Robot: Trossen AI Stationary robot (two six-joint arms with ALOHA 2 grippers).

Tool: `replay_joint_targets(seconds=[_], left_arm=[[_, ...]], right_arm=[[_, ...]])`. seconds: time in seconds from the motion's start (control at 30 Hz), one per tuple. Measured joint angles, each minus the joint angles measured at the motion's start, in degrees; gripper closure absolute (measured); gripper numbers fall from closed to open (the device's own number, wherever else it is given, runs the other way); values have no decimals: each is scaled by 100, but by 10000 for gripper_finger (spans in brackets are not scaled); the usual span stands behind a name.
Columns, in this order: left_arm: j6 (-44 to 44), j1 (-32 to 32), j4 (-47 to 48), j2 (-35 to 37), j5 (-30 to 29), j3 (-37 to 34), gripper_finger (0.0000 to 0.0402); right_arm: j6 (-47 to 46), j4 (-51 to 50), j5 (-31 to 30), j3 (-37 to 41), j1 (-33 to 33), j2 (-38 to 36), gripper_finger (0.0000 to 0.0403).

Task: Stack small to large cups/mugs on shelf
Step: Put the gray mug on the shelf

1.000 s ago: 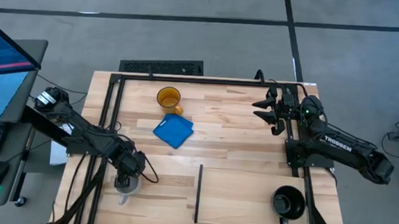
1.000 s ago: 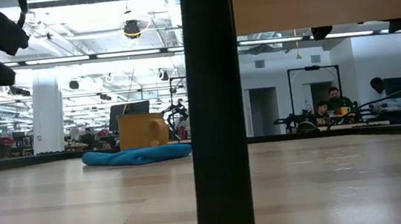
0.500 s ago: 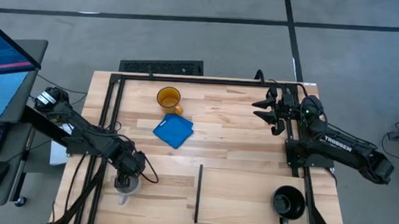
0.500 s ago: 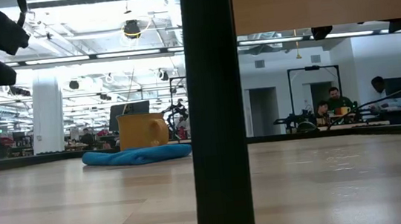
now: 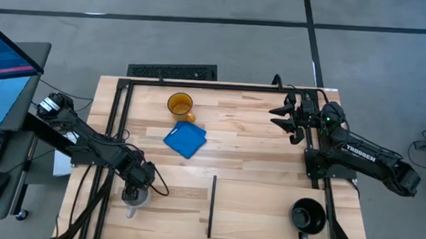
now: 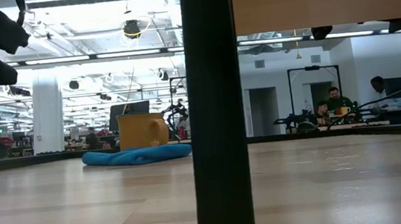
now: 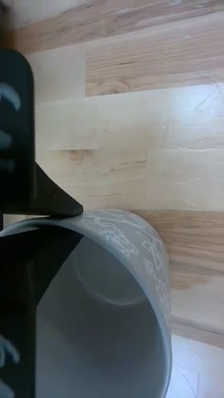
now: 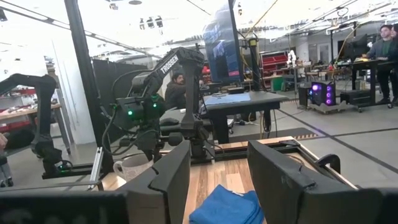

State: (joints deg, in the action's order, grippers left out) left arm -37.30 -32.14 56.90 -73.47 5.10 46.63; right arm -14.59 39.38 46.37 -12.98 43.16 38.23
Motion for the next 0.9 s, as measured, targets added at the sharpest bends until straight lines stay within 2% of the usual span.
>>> replay_joint_targets(seconds=[0.27,0.57,0.9], left_arm=[[2,2,-13,-2,-161,0,370],[4,4,-11,0,-181,0,390],[4,2,-51,-2,-275,-2,375]], right_arm=[[1,0,0,1,1,1,221],[2,0,0,1,0,0,221],[4,-28,0,1,0,1,221]])
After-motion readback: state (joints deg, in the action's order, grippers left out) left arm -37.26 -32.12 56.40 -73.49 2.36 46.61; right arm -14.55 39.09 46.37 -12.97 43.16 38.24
